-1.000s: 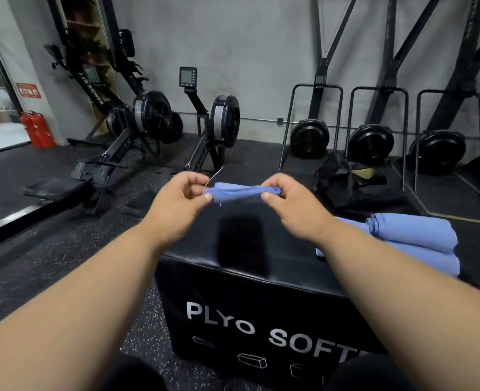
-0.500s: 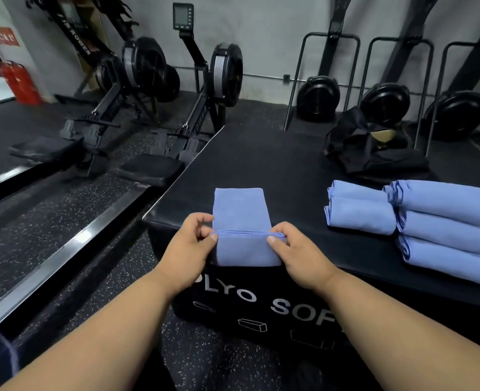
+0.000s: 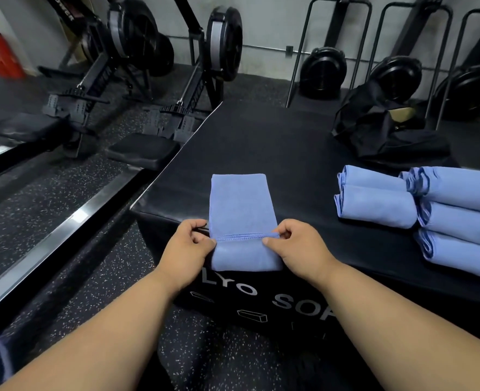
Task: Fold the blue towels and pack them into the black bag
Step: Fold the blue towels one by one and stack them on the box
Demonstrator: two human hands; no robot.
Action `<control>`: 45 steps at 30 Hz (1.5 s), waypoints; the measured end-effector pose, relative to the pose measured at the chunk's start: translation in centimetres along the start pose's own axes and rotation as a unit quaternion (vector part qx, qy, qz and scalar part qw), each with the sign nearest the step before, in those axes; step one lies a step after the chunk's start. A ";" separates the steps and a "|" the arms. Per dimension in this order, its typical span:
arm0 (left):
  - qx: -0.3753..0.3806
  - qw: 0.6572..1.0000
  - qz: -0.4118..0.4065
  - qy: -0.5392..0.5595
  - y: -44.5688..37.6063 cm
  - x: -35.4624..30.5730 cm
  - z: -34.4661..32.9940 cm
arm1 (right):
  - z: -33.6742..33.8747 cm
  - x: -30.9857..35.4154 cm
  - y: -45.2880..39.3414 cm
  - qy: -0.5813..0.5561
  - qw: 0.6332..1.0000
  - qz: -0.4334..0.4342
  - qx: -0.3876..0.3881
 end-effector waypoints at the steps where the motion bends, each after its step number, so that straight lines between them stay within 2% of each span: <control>1: 0.004 1.000 0.008 0.011 -0.1 0.2 -0.1 | 0.0 -0.1 0.0 0.008 1.000 0.001 -0.002; 10: 0.027 0.993 0.080 0.083 0.0 2.0 -0.9 | -0.3 0.0 1.5 0.121 0.992 0.018 -0.035; 17: 0.042 0.986 0.086 0.139 0.8 1.8 -1.8 | -0.8 -0.2 2.8 0.120 0.991 0.043 -0.046; 22: 0.021 0.990 0.059 0.126 1.1 1.7 -1.9 | -0.8 -0.5 2.7 0.156 0.981 0.079 -0.085; 25: 0.005 0.992 0.051 0.120 1.4 1.4 -1.8 | -0.6 -0.8 2.3 0.141 0.983 0.093 -0.074; 27: -0.002 0.991 0.053 0.121 1.6 1.2 -1.7 | -0.6 -1.0 2.4 0.150 0.977 0.136 -0.060; 29: -0.003 0.990 0.053 0.132 1.8 1.0 -1.6 | -0.5 -1.0 2.9 0.192 0.953 0.223 -0.067; 32: -0.004 0.985 0.050 0.162 1.8 0.6 -1.5 | 0.1 -1.1 3.4 0.303 0.869 0.382 -0.079; 33: -0.003 0.983 0.054 0.177 1.7 0.4 -1.5 | 0.4 -1.3 3.4 0.325 0.848 0.414 -0.057; 35: 0.006 0.976 0.069 0.205 1.9 -0.1 -1.4 | 0.9 -2.1 3.2 0.351 0.830 0.435 0.002; 38: 0.023 0.972 0.086 0.219 1.9 -0.4 -1.2 | 1.1 -3.6 2.9 0.363 0.837 0.406 0.050; 42: 0.013 0.979 0.062 0.191 2.3 -0.6 -0.9 | 0.8 -4.4 2.5 0.322 0.867 0.379 0.039; 45: 0.002 0.991 0.012 0.135 2.5 -0.6 -0.6 | 0.7 -4.1 2.5 0.270 0.894 0.355 0.032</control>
Point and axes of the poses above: each hand's wrist, its own y-axis away from the middle knuckle, its own z-axis out of the back of the hand, x = y × z, the point moved 3 cm from there along -y, towards the middle knuckle, and after that the axes turned 4 degrees about z, right-handed, at the moved point
